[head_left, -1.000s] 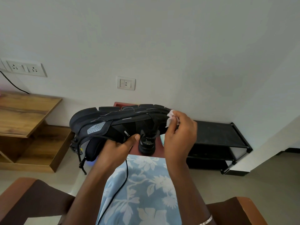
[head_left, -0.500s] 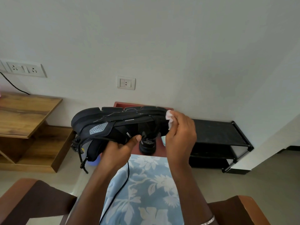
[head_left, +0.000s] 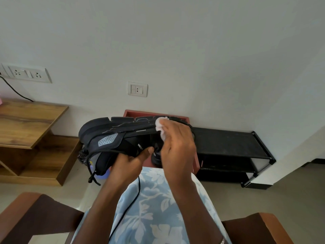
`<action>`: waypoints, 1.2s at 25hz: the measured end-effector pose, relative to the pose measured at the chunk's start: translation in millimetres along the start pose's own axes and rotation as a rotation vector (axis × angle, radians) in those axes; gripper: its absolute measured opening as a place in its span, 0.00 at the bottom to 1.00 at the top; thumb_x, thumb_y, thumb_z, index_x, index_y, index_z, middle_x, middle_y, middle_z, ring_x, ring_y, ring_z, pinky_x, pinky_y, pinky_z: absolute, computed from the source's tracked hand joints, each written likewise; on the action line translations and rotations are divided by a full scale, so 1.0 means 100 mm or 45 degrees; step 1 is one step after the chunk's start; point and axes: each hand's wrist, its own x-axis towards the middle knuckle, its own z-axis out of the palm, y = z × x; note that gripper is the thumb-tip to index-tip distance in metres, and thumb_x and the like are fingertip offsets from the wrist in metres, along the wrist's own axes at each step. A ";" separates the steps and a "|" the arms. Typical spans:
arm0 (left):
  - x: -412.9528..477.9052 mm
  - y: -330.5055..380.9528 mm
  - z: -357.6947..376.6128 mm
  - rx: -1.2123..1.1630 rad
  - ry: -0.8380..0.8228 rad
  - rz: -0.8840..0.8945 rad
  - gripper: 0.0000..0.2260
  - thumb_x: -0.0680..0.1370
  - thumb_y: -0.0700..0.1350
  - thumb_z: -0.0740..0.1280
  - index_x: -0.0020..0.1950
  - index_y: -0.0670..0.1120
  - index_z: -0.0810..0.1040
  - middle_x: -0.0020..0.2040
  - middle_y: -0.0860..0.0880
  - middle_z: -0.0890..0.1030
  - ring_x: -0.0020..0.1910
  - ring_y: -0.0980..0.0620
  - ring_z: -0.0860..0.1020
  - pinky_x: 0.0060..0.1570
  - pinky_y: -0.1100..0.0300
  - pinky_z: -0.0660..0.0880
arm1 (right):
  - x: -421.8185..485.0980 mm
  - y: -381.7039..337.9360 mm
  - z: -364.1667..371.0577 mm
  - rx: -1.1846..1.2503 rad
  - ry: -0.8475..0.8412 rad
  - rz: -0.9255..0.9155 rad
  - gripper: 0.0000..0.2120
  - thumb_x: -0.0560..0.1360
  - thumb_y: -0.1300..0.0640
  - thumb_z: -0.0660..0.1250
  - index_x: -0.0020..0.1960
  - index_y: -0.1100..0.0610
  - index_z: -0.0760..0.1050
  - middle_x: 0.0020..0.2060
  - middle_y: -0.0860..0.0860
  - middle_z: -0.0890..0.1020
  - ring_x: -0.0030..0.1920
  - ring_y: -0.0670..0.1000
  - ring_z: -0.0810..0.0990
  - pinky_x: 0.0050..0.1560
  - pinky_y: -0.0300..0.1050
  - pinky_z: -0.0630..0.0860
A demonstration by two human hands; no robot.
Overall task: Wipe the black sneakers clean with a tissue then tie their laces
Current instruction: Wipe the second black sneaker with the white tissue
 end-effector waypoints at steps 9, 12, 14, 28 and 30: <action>0.00 0.00 0.00 -0.203 -0.034 -0.052 0.12 0.76 0.36 0.72 0.55 0.51 0.80 0.50 0.58 0.83 0.52 0.66 0.78 0.54 0.66 0.72 | 0.01 0.33 -0.11 -0.087 0.141 0.411 0.19 0.78 0.54 0.56 0.54 0.61 0.83 0.48 0.54 0.85 0.49 0.53 0.82 0.53 0.18 0.64; 0.00 0.01 0.04 -0.190 -0.033 -0.019 0.12 0.76 0.34 0.71 0.54 0.49 0.81 0.51 0.54 0.85 0.54 0.58 0.82 0.60 0.58 0.76 | -0.05 -0.09 0.03 -0.005 0.064 0.136 0.12 0.77 0.63 0.61 0.53 0.61 0.83 0.46 0.52 0.84 0.49 0.52 0.81 0.57 0.28 0.70; 0.00 0.00 0.03 -0.214 -0.010 0.011 0.12 0.76 0.33 0.70 0.56 0.47 0.81 0.52 0.49 0.86 0.56 0.50 0.83 0.60 0.53 0.77 | -0.12 -0.23 0.09 0.034 -0.013 -0.070 0.10 0.79 0.64 0.63 0.54 0.61 0.83 0.47 0.53 0.84 0.51 0.53 0.81 0.59 0.40 0.77; -0.02 0.06 0.01 -0.167 -0.059 -0.014 0.12 0.76 0.38 0.73 0.51 0.54 0.80 0.46 0.60 0.86 0.49 0.66 0.81 0.52 0.68 0.73 | 0.01 0.09 -0.08 -0.090 0.163 0.267 0.14 0.78 0.60 0.59 0.55 0.60 0.83 0.48 0.52 0.85 0.51 0.55 0.79 0.55 0.27 0.65; -0.03 0.05 0.03 -0.164 -0.048 0.007 0.13 0.76 0.36 0.73 0.52 0.54 0.82 0.47 0.58 0.87 0.52 0.62 0.83 0.53 0.66 0.75 | -0.03 -0.16 -0.04 -0.082 0.082 0.091 0.15 0.79 0.58 0.59 0.56 0.60 0.83 0.48 0.52 0.85 0.52 0.54 0.80 0.58 0.37 0.69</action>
